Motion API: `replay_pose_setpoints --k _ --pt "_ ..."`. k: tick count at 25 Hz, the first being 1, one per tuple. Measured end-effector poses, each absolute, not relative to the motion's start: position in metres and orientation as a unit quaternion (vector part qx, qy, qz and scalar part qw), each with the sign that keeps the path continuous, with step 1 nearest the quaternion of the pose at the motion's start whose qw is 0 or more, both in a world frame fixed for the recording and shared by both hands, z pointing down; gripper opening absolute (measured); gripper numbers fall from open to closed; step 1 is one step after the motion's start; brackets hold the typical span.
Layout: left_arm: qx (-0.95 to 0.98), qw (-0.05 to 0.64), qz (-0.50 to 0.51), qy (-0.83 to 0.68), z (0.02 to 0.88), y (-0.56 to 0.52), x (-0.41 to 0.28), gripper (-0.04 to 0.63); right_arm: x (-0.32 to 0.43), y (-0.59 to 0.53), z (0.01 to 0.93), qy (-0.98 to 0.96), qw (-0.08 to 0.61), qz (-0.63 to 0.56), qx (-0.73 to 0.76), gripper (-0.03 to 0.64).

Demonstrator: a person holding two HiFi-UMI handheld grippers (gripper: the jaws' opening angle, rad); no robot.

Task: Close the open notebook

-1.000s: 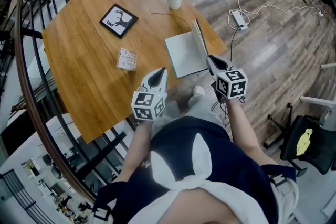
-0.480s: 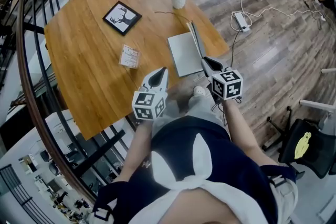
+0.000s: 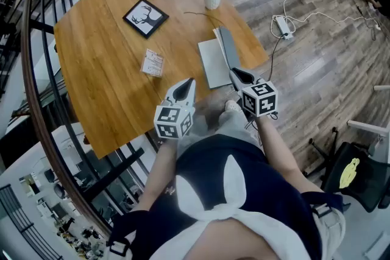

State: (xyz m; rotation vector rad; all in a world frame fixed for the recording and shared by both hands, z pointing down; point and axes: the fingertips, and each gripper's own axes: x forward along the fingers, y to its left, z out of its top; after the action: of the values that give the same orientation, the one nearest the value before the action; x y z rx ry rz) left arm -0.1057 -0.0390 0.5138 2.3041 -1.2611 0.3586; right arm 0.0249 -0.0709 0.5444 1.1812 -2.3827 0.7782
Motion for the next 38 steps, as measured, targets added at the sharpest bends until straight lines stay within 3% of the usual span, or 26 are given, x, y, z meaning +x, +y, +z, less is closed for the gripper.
replay_pose_setpoints --k 38 --pt "0.828 0.257 0.134 -0.480 0.523 -0.035 -0.121 0.018 -0.024 -0.065 0.575 -0.860 0.228 0.272 0.367 0.038"
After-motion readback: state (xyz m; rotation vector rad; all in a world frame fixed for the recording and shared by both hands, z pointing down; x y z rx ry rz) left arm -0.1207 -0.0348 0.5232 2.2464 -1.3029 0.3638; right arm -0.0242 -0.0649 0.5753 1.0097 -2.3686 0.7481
